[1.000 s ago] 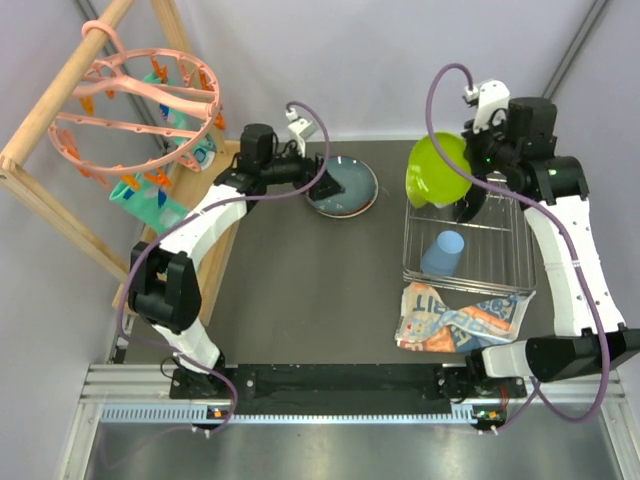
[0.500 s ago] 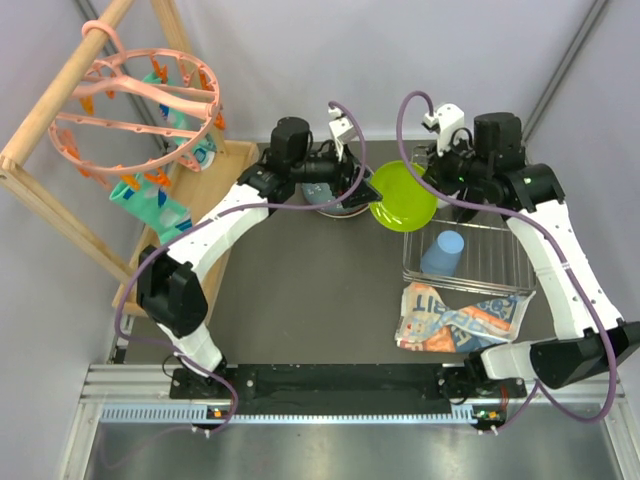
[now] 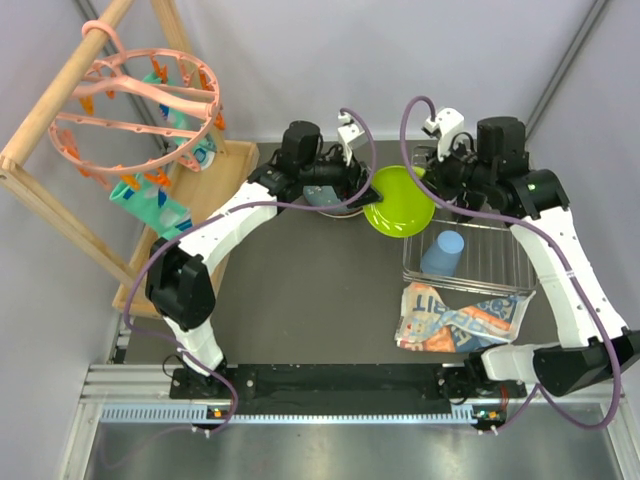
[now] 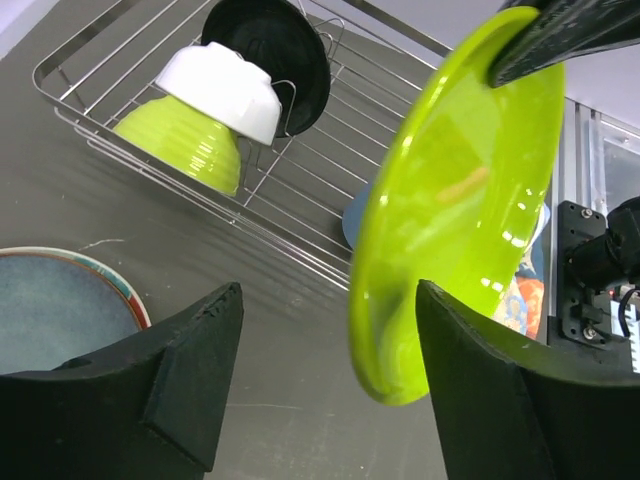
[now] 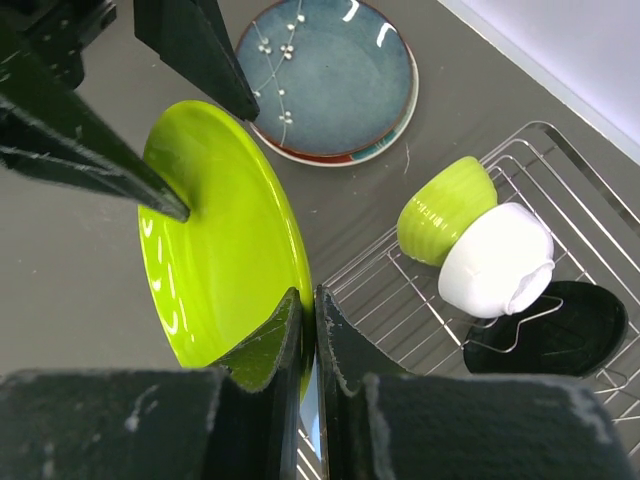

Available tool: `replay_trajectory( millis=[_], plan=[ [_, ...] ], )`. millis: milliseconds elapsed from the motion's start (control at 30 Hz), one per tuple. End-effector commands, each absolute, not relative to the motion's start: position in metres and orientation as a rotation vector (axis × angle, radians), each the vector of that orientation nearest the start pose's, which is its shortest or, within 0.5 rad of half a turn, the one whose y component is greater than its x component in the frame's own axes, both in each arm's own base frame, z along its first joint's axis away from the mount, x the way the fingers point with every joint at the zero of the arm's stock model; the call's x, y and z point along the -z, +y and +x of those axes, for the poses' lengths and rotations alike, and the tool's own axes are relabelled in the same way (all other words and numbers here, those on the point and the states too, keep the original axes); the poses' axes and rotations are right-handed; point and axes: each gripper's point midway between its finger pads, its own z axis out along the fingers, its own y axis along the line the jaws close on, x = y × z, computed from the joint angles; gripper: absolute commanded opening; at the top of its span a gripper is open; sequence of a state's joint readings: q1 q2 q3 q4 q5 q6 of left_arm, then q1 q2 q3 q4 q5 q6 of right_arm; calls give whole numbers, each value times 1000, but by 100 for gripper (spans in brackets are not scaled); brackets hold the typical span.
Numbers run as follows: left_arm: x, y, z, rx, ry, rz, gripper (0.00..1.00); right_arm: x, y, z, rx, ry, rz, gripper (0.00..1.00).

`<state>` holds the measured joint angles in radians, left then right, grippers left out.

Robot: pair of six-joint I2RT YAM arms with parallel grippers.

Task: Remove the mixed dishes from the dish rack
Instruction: Pick up the plate from the dish rack.

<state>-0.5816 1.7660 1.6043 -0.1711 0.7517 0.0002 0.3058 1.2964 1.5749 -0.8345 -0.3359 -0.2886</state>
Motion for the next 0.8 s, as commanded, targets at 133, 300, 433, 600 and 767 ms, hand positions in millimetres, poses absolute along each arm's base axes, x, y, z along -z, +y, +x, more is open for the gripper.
replay_trajectory(
  millis=[133,300,433,600,767],
  plan=[
    [-304,-379,353,1094,1584,1071,58,-344,159,311,-388,1868,-846,0],
    [-305,-380,348,1123,1580,1080,41,-339,159,312,-387,1873,-847,0],
    [-304,-382,346,1162,1594,1063,12,-337,158,312,-385,1874,-847,0],
    [-300,-383,343,1193,1604,1055,0,-334,157,311,-381,1880,-845,2],
    [-298,-382,343,1192,1612,1044,0,-330,156,312,-373,1893,-843,48]
  ],
)
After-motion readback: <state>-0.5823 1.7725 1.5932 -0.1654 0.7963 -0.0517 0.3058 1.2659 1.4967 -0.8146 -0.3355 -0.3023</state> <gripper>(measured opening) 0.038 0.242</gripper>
